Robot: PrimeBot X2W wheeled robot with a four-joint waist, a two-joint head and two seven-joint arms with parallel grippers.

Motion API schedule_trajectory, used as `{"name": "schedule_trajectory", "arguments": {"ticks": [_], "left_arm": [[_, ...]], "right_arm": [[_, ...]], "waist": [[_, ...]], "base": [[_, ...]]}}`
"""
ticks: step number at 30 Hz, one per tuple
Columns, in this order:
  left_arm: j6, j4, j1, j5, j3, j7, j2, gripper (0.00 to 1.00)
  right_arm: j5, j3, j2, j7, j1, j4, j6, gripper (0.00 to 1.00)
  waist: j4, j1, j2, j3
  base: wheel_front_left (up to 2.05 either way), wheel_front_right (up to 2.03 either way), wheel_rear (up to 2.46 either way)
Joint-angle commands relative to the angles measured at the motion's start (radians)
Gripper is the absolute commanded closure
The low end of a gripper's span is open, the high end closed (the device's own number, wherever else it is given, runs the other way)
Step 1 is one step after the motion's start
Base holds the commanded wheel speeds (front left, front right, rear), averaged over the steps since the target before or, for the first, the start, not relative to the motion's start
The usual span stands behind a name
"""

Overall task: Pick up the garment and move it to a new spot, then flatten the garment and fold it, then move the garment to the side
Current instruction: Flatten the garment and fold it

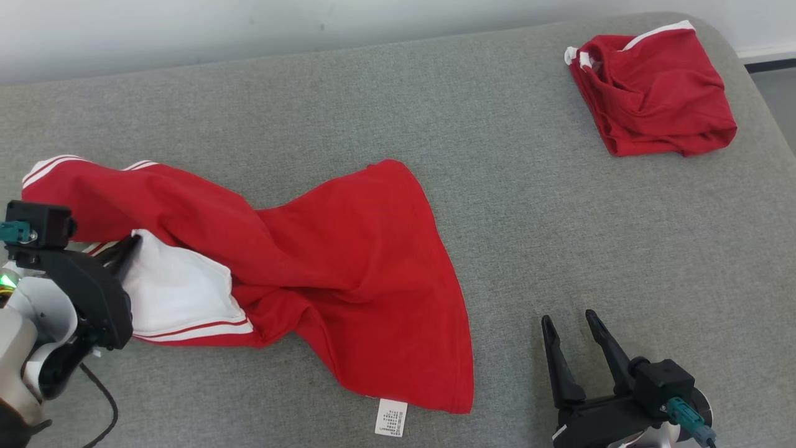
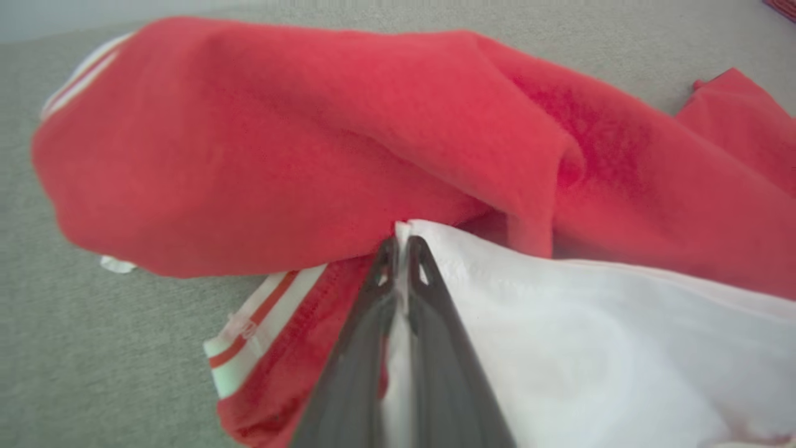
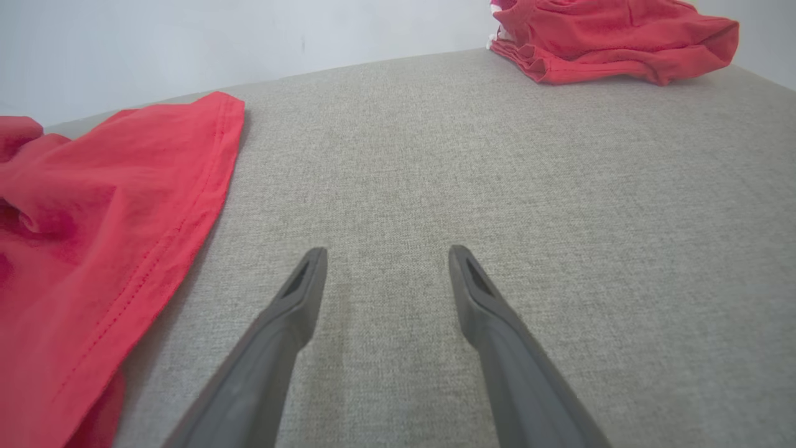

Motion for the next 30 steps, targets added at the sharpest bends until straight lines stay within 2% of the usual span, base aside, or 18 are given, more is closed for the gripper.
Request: {"name": "schedule_trajectory", "arguments": {"ticks": [1,8,15,19,24,26,30], "left_arm": [[0.002,-0.003,-0.017,0.001,-0.007,-0.01,0.01,1.0],[0.001,-0.039,-0.004,-0.026,-0.033,-0.059,0.021,1.0],[0.01,-0.128,0.092,-0.036,-0.023,-0.18,0.059,1.0],[0.049,-0.216,0.175,-0.016,-0.019,-0.256,0.084,1.0],[0.125,-0.36,0.286,0.006,-0.013,-0.341,0.115,1.0],[0.141,-0.391,0.308,0.011,-0.012,-0.353,0.121,1.0],[0.206,-0.513,0.398,0.035,-0.012,-0.381,0.137,1.0]], "right_arm": [[-0.005,-0.002,-0.001,0.0,0.0,-0.007,-0.003,0.0],[-0.012,-0.003,-0.006,0.0,0.013,-0.039,-0.003,0.0],[-0.038,-0.017,0.005,0.0,0.051,-0.153,-0.003,0.0],[-0.042,-0.02,0.007,0.0,0.074,-0.206,-0.003,0.0],[-0.05,-0.019,0.008,0.0,0.096,-0.247,-0.003,0.0],[-0.05,-0.018,0.008,0.0,0.1,-0.252,-0.003,0.0],[-0.054,-0.02,0.006,0.0,0.112,-0.266,-0.003,0.0]], "waist": [[0.007,-0.0001,-0.0001,-0.006],[0.021,-0.0001,-0.0001,-0.04],[0.026,-0.0001,-0.0001,-0.093],[0.041,-0.0001,-0.0001,-0.119],[0.071,-0.0001,-0.0001,-0.143],[0.077,-0.0001,-0.0001,-0.146],[0.107,-0.0001,-0.0001,-0.158]], "base": [[0.0,0.0,0.0],[0.0,0.0,0.0],[0.0,0.0,0.0],[0.0,0.0,0.0],[0.0,0.0,0.0],[0.0,0.0,0.0],[0.0,0.0,0.0]]}}
